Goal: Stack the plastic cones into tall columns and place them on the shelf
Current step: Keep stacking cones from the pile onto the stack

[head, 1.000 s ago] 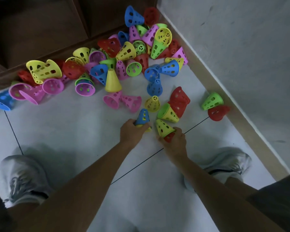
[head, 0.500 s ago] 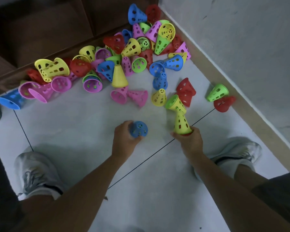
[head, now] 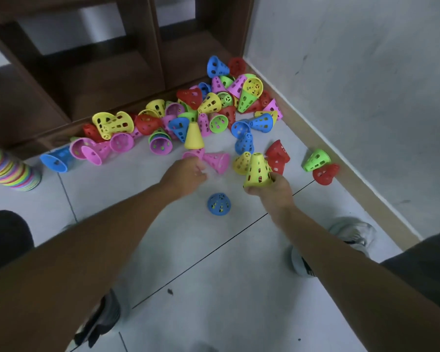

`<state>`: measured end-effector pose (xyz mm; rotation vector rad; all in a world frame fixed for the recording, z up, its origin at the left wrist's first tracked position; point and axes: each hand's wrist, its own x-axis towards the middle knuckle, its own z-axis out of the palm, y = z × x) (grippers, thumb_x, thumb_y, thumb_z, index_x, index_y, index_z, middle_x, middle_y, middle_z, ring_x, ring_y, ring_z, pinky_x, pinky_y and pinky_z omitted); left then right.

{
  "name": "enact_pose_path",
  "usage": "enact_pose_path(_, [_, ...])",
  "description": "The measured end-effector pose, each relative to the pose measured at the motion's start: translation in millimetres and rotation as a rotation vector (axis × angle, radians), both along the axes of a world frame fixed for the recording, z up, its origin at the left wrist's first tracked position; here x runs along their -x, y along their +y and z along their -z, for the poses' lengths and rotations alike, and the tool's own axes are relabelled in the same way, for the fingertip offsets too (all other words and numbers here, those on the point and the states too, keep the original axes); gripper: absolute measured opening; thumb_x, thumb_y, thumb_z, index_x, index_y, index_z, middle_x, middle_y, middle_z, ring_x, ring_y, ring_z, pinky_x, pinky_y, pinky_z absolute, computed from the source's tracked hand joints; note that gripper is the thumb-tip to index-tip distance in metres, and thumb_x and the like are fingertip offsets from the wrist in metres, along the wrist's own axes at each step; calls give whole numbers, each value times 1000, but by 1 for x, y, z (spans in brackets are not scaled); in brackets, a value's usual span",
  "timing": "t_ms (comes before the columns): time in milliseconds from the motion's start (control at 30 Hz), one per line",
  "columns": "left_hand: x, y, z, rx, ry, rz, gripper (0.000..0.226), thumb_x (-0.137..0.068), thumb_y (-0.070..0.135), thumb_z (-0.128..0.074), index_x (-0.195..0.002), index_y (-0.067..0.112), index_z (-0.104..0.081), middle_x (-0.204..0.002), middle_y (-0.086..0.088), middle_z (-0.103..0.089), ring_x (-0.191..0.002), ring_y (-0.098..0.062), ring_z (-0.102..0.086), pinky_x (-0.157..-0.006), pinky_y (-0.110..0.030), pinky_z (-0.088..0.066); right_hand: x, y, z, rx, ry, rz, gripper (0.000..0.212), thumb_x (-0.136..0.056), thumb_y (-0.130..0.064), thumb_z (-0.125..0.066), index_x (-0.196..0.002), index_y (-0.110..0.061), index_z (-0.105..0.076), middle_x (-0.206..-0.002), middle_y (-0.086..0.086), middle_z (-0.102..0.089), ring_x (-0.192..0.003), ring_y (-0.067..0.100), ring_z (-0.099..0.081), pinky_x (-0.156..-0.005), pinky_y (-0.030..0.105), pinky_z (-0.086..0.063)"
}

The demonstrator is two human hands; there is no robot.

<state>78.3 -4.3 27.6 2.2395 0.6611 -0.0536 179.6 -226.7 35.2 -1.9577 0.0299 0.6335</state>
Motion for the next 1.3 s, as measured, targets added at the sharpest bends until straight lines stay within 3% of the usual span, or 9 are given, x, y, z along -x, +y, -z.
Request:
enact_pose_path(100, [11,5,-26,-5,7,9,13,-88,22,-74,-96,14,-67,-97,-7,-69,-96,-30,-65,-90,-41,-53,16,12,-10,-14,-4,-42,66,-69,-12,-89,-127,-10,-58,-110,5,-67,-86,14,-60,-63,19,-42])
enact_pose_path(267, [29,5,-57,-18,20,-2,10,-92,23,-71,-94,13,-66,-99,-5,-66,-97,-25,-63,-80,-31,-47,38,30,7,-9,-16,-80,69,-67,-19,-92,-127,-13,-60,-114,3,-67,-97,18,-64,-62,18,-43])
enact_pose_path(467, [36,1,-46,-17,75,-107,21,-90,28,-73,-100,9,-71,-106,-9,-71,-99,-26,-65,-88,-39,-54,46,43,40,-2,-105,-221,57,-70,-19,-90,-118,-21,-60,-98,-10,-61,-83,4,-58,-58,5,-40])
enact_pose_path(667, [40,-4,-27,10,90,-139,9,-90,27,-73,-91,21,-68,-102,-4,-73,-99,-22,-65,-85,-32,-51,46,40,82,80,-162,-277,53,-73,-21,-89,-119,-9,-63,-105,-5,-60,-99,14,-57,-67,0,-36])
enact_pose_path(767, [44,-2,-23,31,99,-151,8,-89,28,-73,-93,22,-69,-102,-2,-72,-98,-21,-65,-82,-30,-51,42,45,86,92,-160,-286,55,-75,-23,-87,-121,-11,-61,-108,-5,-60,-97,12,-53,-65,10,-36])
enact_pose_path(867, [49,0,-21,44,106,-167,14,-89,30,-73,-98,18,-72,-103,-2,-73,-98,-20,-66,-84,-32,-54,40,36,96,173,-155,-339,52,-76,-20,-84,-122,-15,-61,-116,2,-65,-107,19,-58,-78,23,-39])
enact_pose_path(1000, [55,-2,-21,63,104,-168,18,-88,29,-74,-101,16,-74,-103,-2,-73,-100,-20,-66,-86,-34,-55,43,16,100,240,-189,-358,55,-78,-21,-83,-127,-17,-59,-127,3,-63,-123,23,-53,-90,26,-40])
enact_pose_path(1300, [34,-5,-39,60,29,-51,16,-89,23,-74,-100,12,-72,-101,-7,-71,-96,-24,-65,-84,-35,-53,-11,29,19,215,-230,-521,34,-89,-17,-74,-121,-17,-60,-105,-4,-63,-94,14,-59,-72,22,-46])
